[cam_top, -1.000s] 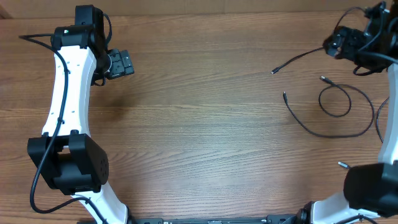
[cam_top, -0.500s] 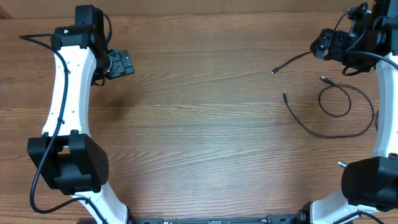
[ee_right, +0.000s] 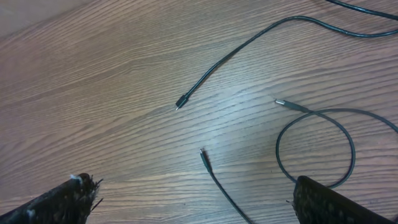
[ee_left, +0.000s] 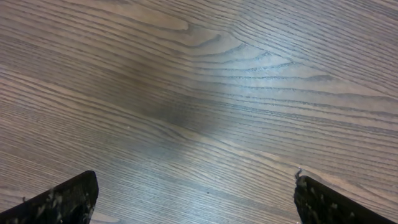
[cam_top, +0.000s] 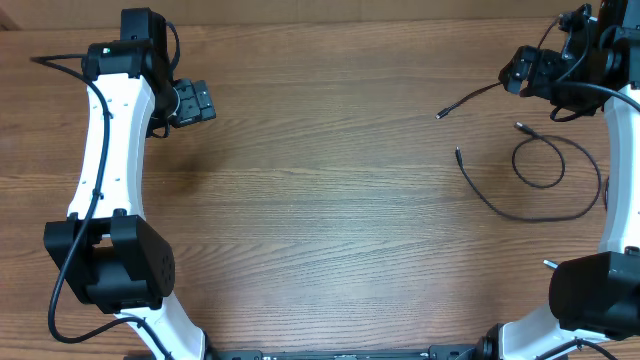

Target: Untangle cables

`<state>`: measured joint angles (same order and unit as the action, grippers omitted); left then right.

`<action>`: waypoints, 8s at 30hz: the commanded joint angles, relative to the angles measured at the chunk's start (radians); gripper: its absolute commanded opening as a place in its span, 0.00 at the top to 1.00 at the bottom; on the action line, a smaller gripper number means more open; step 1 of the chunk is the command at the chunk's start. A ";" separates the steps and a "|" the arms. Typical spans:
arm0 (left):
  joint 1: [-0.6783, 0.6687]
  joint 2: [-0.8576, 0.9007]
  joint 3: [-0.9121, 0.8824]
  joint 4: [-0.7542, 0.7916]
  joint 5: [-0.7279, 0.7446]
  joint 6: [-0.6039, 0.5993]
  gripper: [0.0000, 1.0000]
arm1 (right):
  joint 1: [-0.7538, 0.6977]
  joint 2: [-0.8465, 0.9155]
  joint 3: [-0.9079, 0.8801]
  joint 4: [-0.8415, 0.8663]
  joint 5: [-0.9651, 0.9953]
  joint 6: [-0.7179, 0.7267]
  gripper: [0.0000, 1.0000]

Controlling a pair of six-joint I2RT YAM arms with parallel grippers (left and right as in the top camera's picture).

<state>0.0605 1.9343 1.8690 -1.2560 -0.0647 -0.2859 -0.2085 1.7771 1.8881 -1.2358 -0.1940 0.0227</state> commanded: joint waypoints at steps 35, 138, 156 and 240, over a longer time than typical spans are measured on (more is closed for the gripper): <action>-0.323 -0.199 0.011 0.615 0.061 0.143 0.01 | 0.002 -0.002 -0.002 0.001 0.010 -0.002 0.00; -0.028 -1.930 -1.864 1.189 -0.066 -0.017 0.00 | 0.002 -0.002 -0.002 0.001 0.107 -0.002 0.00; -0.028 -1.930 -1.864 1.189 -0.066 -0.017 0.00 | 0.002 -0.142 -0.178 0.258 -0.078 0.082 0.00; -0.028 -1.930 -1.864 1.189 -0.066 -0.017 0.00 | 0.180 -1.774 -1.880 1.163 0.055 0.078 0.00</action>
<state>0.0265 0.0151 0.0090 -0.0669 -0.1390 -0.3294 -0.0319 0.0139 0.0185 -0.0757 -0.1493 0.1040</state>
